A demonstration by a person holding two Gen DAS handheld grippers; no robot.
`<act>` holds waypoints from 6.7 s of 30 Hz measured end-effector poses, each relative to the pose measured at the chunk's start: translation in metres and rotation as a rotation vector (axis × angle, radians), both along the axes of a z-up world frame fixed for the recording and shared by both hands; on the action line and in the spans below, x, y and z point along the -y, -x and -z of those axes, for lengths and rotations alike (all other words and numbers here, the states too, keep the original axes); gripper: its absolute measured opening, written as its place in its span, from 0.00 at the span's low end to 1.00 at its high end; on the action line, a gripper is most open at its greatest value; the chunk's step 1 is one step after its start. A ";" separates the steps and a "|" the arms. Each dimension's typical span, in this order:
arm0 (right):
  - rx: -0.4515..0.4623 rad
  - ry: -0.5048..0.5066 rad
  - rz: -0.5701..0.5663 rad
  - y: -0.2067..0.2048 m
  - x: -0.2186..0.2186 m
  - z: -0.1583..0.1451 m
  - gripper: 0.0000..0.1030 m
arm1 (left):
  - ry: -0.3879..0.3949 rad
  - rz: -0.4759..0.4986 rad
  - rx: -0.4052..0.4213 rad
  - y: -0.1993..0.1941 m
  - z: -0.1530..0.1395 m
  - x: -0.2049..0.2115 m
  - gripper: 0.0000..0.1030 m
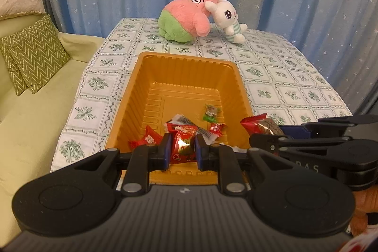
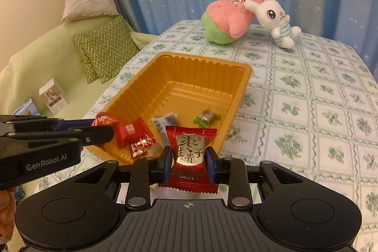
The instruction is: Organize snacks
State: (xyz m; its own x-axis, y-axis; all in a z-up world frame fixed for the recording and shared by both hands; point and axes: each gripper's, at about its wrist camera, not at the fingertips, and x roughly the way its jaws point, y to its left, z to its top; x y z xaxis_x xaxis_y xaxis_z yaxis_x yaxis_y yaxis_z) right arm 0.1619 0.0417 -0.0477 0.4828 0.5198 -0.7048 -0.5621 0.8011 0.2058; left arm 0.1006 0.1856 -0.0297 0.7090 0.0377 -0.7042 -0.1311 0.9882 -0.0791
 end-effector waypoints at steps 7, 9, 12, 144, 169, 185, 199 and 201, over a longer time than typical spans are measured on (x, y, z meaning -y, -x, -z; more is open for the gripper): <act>-0.002 0.002 -0.014 -0.021 -0.015 0.005 0.30 | -0.008 0.009 -0.017 -0.022 0.008 -0.013 0.18; -0.008 0.003 -0.017 -0.027 -0.019 0.007 0.30 | -0.010 0.015 -0.022 -0.028 0.011 -0.015 0.18; -0.016 0.005 -0.021 -0.036 -0.024 0.011 0.30 | -0.016 0.027 -0.029 -0.038 0.015 -0.019 0.18; 0.045 -0.043 0.188 0.206 0.113 -0.096 0.67 | -0.064 -0.040 0.056 0.203 -0.084 0.082 1.00; 0.045 -0.048 0.196 0.206 0.115 -0.098 0.67 | -0.063 -0.045 0.060 0.206 -0.084 0.081 1.00; 0.044 -0.050 0.198 0.206 0.116 -0.097 0.67 | -0.061 -0.047 0.054 0.206 -0.082 0.084 1.00; 0.041 -0.052 0.201 0.208 0.116 -0.094 0.67 | -0.061 -0.045 0.052 0.206 -0.080 0.086 1.00; 0.040 -0.052 0.201 0.208 0.117 -0.093 0.67 | -0.061 -0.044 0.052 0.206 -0.080 0.085 1.00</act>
